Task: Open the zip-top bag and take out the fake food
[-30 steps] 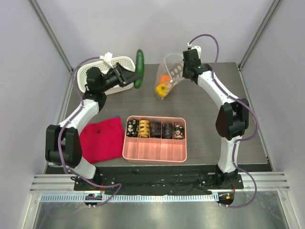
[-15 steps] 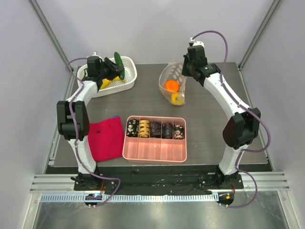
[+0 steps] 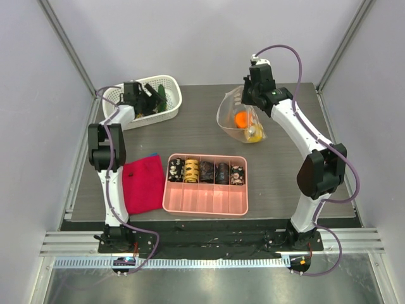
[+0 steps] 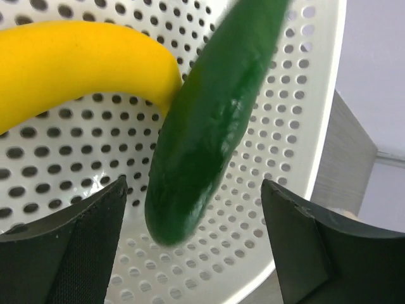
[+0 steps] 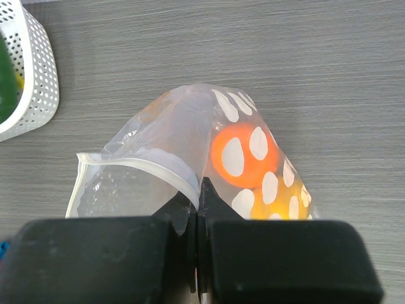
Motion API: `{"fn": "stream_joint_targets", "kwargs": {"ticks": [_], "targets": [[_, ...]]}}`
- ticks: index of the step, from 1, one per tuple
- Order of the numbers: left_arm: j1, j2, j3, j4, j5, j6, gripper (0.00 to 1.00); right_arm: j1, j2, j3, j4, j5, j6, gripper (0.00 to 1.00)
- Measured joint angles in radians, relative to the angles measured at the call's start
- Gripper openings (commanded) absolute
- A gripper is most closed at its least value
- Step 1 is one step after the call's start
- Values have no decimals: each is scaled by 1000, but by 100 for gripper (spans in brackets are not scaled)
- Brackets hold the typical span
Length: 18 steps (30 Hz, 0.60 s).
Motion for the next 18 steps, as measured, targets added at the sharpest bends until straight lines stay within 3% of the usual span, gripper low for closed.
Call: {"fn": "stream_joint_targets", "kwargs": {"ticks": [2, 10, 15, 18], "targets": [[0, -15, -30, 11, -6, 9, 83, 0, 0, 3, 1, -7, -1, 1], [-15, -238, -233, 20, -26, 64, 47, 1, 0, 8, -3, -35, -25, 1], [-114, -444, -282, 19, -6, 121, 34, 14, 1, 7, -1, -48, -23, 1], [-204, -534, -293, 83, 76, 110, 30, 23, 6, 7, 6, -67, 0, 1]]}}
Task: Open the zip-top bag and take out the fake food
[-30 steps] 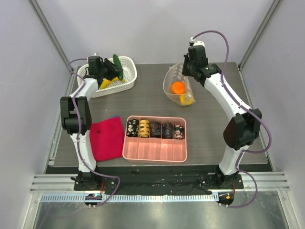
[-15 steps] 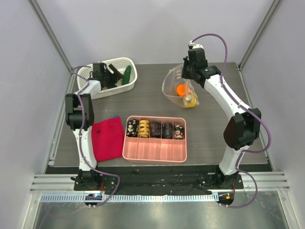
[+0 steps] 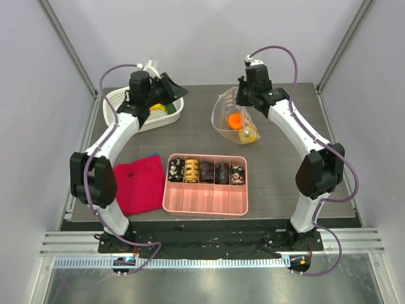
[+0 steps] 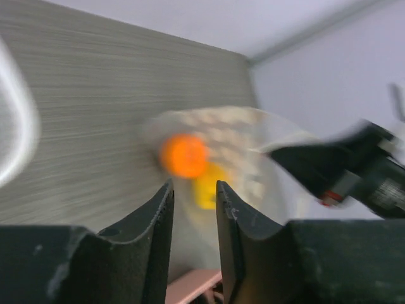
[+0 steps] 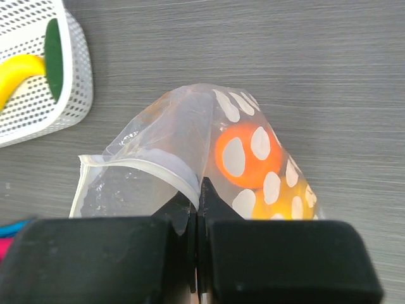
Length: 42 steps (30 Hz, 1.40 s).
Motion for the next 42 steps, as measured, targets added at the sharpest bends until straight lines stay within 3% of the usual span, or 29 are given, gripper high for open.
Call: {"fn": "stream_joint_targets", "kwargs": {"ticks": [5, 10, 11, 14, 22, 28, 33, 37, 39, 40, 42], "targets": [[-137, -27, -56, 201, 138, -101, 23, 3, 17, -4, 32, -55, 81, 1], [-224, 36, -77, 267, 176, -163, 18, 14, 17, -23, 73, -88, 143, 1], [-243, 43, -85, 269, 172, -164, 10, 17, 17, -24, 78, -90, 153, 1], [-277, 53, -89, 270, 143, -171, 4, 26, 17, -24, 93, -96, 174, 1], [-335, 98, -68, 234, -51, -178, 1, 60, 14, -47, 129, -72, 246, 1], [-356, 151, -49, 156, -248, -153, 6, 74, -3, -114, 169, -65, 352, 1], [-355, 256, 74, 39, -362, -105, 18, 75, -3, -126, 201, -96, 426, 1], [-343, 298, 130, -17, -380, -64, 33, 73, 2, -109, 221, -145, 475, 2], [-330, 298, 130, -27, -363, -49, 36, 73, 9, -98, 233, -167, 486, 9], [-322, 298, 130, -26, -345, -45, 38, 73, 11, -98, 238, -176, 491, 19], [-304, 298, 123, -18, -311, -43, 38, 73, 19, -98, 248, -202, 490, 29]]}}
